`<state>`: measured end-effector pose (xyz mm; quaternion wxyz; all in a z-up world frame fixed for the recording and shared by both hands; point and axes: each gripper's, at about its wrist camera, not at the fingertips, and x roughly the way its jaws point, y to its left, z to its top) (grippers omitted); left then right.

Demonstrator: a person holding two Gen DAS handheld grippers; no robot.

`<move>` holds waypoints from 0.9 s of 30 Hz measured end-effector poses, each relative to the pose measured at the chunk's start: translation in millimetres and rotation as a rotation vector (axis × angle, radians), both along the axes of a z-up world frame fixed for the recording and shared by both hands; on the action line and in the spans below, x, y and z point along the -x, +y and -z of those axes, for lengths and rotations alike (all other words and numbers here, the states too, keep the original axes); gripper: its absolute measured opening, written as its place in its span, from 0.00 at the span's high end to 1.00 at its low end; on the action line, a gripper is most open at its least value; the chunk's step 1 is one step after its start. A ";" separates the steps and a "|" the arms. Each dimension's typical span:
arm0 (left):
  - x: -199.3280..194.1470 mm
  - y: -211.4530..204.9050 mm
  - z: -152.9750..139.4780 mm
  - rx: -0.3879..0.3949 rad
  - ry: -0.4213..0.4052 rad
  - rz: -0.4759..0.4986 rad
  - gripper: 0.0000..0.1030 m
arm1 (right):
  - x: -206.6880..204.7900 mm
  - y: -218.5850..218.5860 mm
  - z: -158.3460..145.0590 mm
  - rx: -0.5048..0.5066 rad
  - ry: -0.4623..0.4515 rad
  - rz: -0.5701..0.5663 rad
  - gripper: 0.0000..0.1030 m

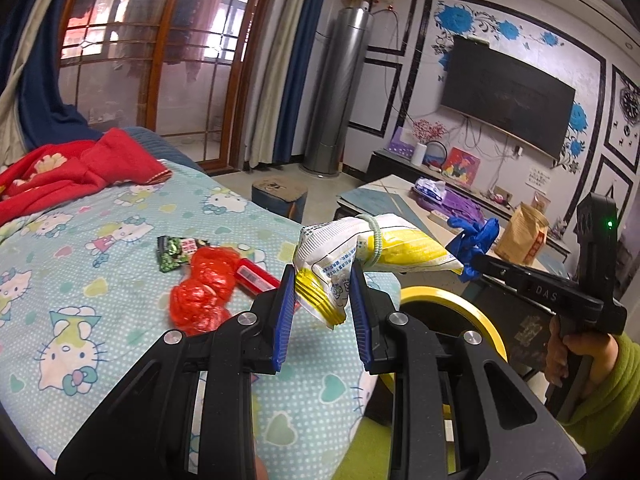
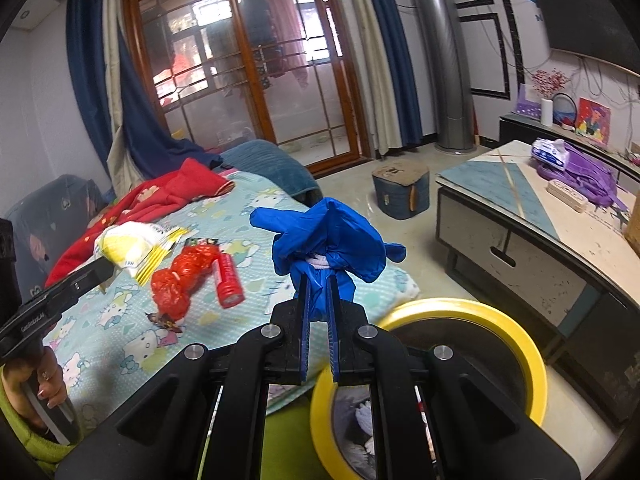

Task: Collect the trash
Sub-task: 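Carry the bag and blue glove over the yellow bin and release both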

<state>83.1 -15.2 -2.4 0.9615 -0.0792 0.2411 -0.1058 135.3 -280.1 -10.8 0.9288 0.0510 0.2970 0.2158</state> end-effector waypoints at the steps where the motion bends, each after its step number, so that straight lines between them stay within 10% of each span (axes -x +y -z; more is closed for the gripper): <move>1: -0.5 -3.3 0.9 -0.006 0.003 0.007 0.81 | 0.0 -4.4 0.5 -0.005 0.001 0.010 0.93; 27: -17.7 -89.2 34.4 -0.138 0.064 0.214 0.81 | -11.3 -72.6 29.8 -0.043 0.091 0.190 0.93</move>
